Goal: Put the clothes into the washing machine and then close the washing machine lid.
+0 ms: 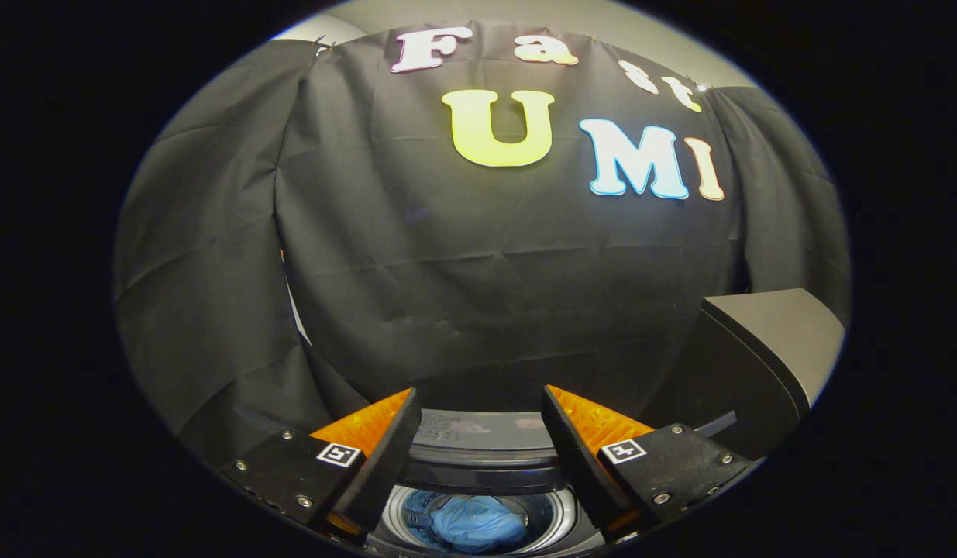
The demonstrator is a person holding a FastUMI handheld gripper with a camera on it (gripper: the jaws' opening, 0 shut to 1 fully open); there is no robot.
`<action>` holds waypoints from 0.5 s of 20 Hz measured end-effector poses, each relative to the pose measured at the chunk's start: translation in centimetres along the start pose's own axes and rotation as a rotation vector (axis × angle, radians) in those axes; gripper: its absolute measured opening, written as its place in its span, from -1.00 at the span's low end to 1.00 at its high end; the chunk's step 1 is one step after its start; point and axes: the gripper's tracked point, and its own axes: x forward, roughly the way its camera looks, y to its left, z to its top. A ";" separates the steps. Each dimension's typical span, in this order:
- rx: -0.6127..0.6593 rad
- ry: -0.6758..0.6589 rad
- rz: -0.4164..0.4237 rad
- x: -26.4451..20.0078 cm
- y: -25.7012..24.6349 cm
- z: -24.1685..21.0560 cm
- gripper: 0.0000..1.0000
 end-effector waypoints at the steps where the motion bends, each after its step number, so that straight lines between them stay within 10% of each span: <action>1: 0.000 0.002 0.004 0.0 0.0 0.0 0.94; 10: 0.025 0.078 0.054 0.6 -0.7 -2.6 0.92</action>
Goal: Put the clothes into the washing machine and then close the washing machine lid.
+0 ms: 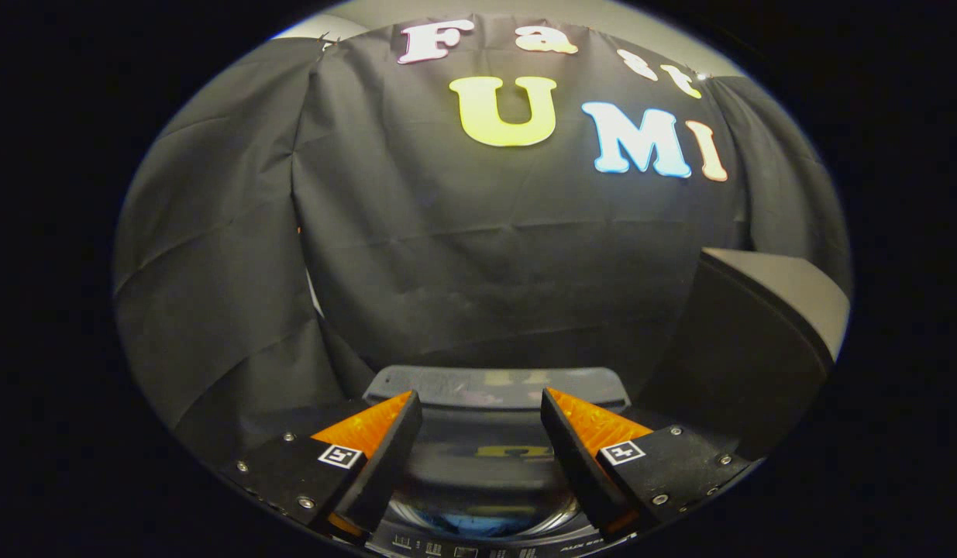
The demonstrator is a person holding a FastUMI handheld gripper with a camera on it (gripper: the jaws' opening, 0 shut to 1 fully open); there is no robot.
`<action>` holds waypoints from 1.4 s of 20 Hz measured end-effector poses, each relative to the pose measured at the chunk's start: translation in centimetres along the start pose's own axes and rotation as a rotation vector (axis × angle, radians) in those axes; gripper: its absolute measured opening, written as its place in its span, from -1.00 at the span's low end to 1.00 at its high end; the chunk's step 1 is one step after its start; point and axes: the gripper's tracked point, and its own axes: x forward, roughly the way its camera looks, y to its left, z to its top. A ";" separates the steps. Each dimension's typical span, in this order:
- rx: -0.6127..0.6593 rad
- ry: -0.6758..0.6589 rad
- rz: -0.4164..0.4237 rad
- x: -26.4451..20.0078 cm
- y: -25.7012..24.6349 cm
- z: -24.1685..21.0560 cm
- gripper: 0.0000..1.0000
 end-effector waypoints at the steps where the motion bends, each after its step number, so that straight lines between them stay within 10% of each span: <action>1: -0.003 0.004 0.000 0.0 -0.4 -0.5 0.91; 15: -0.028 -0.032 -0.011 -5.2 -1.7 -4.8 0.92; 28: 0.018 -0.270 -0.053 -26.6 -10.1 -3.3 0.91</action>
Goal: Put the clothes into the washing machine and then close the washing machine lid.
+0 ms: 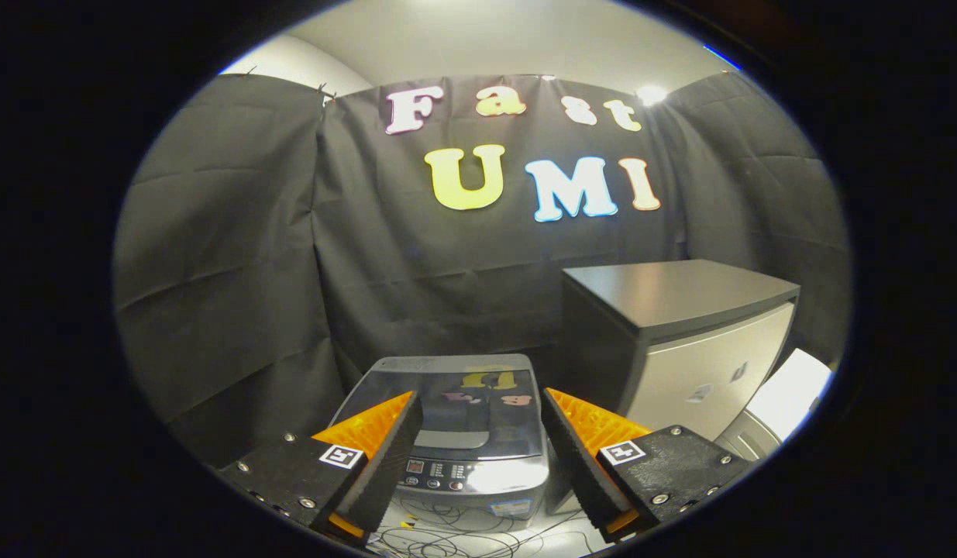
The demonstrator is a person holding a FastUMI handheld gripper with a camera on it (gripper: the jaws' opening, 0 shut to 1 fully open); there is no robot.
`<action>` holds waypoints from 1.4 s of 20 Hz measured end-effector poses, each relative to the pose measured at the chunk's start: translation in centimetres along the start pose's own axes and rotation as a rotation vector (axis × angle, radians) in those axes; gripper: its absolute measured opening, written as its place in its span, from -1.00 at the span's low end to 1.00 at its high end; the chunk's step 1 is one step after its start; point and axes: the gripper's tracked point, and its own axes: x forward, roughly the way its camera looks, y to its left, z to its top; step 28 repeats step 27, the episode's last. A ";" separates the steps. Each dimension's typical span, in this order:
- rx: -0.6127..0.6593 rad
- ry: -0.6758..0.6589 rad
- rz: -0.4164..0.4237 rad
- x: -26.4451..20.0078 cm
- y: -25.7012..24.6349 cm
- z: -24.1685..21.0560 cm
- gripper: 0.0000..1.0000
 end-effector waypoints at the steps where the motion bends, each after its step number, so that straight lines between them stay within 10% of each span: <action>1: -0.019 -0.005 -0.006 -1.7 -1.2 0.3 0.91; 17: -0.004 0.009 0.062 -23.3 -14.6 -0.7 0.91; 28: -0.020 -0.001 0.066 -26.7 -14.3 -0.8 0.91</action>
